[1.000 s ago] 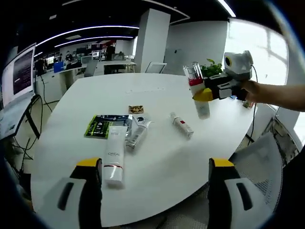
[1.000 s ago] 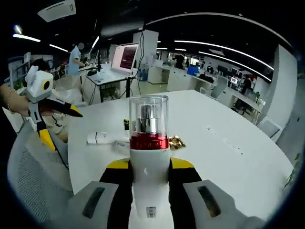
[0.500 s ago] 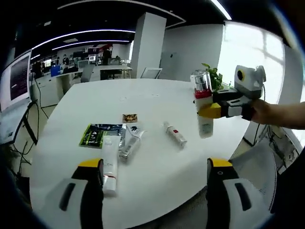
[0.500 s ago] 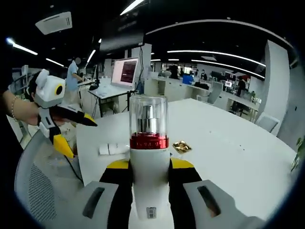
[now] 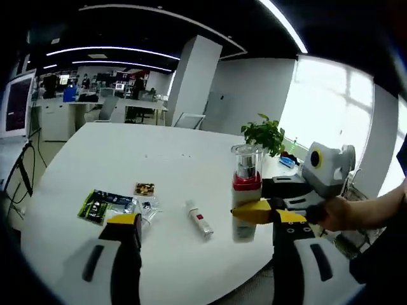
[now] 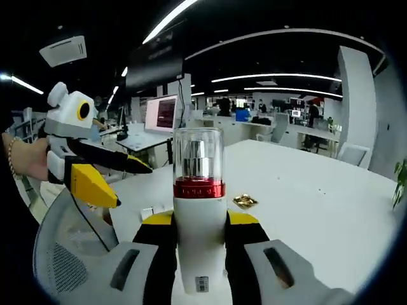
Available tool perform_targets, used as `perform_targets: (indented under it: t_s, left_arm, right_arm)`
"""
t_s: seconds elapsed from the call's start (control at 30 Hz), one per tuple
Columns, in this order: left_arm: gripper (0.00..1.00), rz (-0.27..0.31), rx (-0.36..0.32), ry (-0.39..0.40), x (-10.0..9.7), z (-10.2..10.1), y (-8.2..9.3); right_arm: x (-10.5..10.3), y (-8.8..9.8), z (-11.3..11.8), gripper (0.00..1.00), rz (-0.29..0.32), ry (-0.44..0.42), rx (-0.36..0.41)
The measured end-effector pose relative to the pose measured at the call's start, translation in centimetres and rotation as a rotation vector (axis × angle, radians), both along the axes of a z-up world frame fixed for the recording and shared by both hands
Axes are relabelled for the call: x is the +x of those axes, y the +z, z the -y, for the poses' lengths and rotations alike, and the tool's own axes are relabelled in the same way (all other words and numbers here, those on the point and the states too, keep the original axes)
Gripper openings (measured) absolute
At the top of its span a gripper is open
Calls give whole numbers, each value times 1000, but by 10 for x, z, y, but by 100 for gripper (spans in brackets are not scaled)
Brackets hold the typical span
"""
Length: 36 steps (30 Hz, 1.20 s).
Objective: Arrange the skincare products in the storage area until every visible bottle or jar stands upright without overlapping.
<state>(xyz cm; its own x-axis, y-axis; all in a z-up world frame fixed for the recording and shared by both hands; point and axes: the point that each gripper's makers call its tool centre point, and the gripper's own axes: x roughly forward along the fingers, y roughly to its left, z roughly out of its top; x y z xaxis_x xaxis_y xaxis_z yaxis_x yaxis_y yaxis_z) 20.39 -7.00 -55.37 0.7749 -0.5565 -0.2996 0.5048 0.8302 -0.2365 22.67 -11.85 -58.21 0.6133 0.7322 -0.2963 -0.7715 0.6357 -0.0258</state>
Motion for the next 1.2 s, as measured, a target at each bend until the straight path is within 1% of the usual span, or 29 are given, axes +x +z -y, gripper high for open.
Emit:
perform_targets:
  t_s: [0.03,0.07,0.1,0.13,0.23,0.33,0.47,0.53,0.63,0.7,0.77,0.87,0.9,0.97,1.0,1.03,1.07,1.2]
  left_arm:
    - [77,-3,-3,-7,-1,3,0]
    - [75,-5,-13,-25,-1,13,1]
    - [73,-6,-28,-31,-1,19,2]
    - [71,-24,-55,-30,1,24,0]
    - [64,-34,-71,-15,4,29,-6]
    - [59,-50,-119,1,5,37,-4]
    - [55,-49,-124,9,6,42,-5]
    - [50,-58,-151,21,5,46,-3]
    - [40,-47,-178,25,6,51,0]
    - [38,-34,-179,29,7,57,1]
    - [39,-23,-186,41,7,62,1]
    - [38,-28,-199,61,7,62,1]
    - [38,-18,-192,71,7,62,2]
    - [33,10,-188,85,7,61,5]
    - [30,7,-199,89,5,62,7]
    - [28,12,-192,96,5,62,7]
    - [27,25,-184,97,4,61,9]
    - [27,21,-182,98,3,58,10]
  right_arm:
    - [-1,0,0,27,2,-2,-4]
    - [-4,0,0,27,11,-7,-6]
    - [-6,1,-1,27,15,-6,-3]
    - [-8,2,-1,27,16,-1,0]
    - [-14,5,-5,27,30,20,5]
    - [-20,8,-8,27,51,48,-8]
    - [-24,12,-7,27,54,57,11]
    - [-25,12,-7,27,54,61,18]
    - [-27,14,-7,28,55,63,27]
    - [-28,14,-8,28,45,61,42]
    - [-29,16,-7,28,42,63,60]
    - [-31,17,-5,28,29,55,70]
    - [-31,18,-4,28,30,53,69]
    - [-31,20,-2,28,20,45,71]
    - [-33,20,-3,28,8,50,79]
    - [-32,19,-2,28,4,46,77]
    - [-33,21,-3,28,7,42,77]
    - [-35,22,-6,28,21,47,68]
